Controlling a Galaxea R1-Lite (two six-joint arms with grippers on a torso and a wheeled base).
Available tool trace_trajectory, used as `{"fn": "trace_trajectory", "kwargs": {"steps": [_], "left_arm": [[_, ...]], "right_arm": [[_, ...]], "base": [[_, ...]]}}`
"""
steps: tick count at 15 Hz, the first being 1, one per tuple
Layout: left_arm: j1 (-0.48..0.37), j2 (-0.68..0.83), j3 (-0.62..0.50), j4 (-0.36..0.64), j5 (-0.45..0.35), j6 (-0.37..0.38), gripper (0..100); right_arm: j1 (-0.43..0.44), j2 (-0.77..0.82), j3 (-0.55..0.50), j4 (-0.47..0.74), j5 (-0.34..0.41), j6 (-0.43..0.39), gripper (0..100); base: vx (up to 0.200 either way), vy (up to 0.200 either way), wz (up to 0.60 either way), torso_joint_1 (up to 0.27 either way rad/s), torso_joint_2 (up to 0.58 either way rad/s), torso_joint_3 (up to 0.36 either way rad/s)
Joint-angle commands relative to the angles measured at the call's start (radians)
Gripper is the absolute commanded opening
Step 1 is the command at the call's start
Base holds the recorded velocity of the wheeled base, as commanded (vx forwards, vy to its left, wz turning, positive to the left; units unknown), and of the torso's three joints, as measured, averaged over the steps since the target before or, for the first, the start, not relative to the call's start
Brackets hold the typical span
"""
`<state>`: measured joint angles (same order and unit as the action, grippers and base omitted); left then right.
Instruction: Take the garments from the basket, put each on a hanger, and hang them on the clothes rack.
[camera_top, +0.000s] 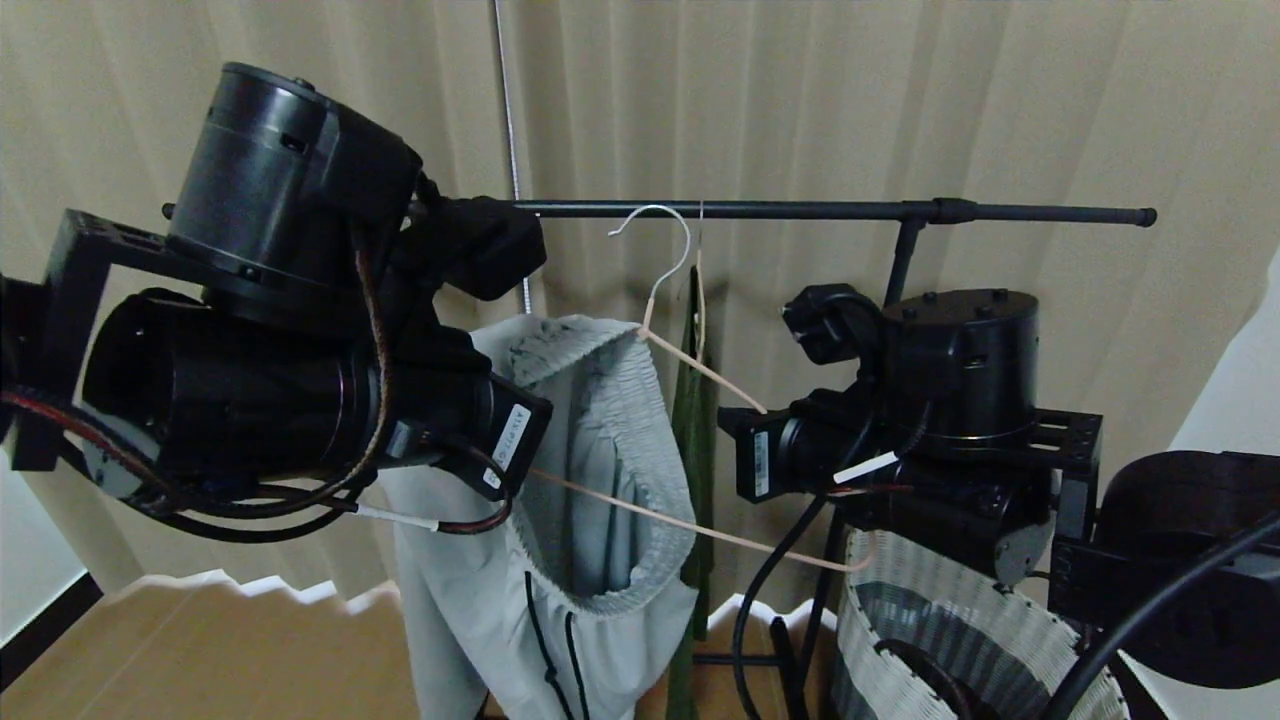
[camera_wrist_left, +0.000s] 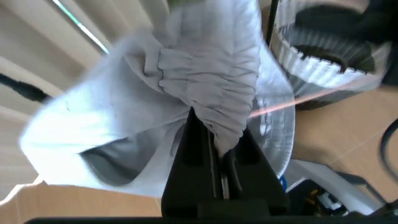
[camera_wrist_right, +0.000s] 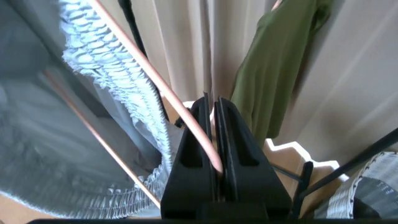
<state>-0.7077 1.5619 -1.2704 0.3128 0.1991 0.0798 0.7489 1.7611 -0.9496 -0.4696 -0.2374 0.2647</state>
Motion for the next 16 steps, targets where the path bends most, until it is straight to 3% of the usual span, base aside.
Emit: {"fn": "trace_trajectory", "kwargs": {"steps": [1,4,5,11,16], "left_arm": [[-0.001,-0.008,0.042,-0.006,0.000,-0.002,0],[-0.003,-0.008,0.103,-0.093,-0.001,0.000,0],[-0.003,-0.008,0.103,-0.093,-0.001,0.000,100],[-0.004,-0.082,0.181,-0.135,-0.004,0.005,100],[-0.003,-0.256,0.349,-0.215,-0.004,0.121,100]], "right_arm": [[-0.005,-0.023,0.000,-0.003,0.000,0.002,0],[-0.005,-0.028,0.003,-0.029,-0.002,0.001,0],[-0.005,-0.028,0.003,-0.029,-0.002,0.001,0],[-0.033,-0.045,0.000,-0.031,-0.002,0.001,0],[-0.137,-0.045,0.011,-0.035,0.000,-0.024,0]], "base": [[0.000,0.000,0.00,0.000,0.00,0.000],[0.000,0.000,0.00,0.000,0.00,0.000],[0.000,0.000,0.00,0.000,0.00,0.000],[0.000,0.000,0.00,0.000,0.00,0.000],[0.000,0.000,0.00,0.000,0.00,0.000]]}}
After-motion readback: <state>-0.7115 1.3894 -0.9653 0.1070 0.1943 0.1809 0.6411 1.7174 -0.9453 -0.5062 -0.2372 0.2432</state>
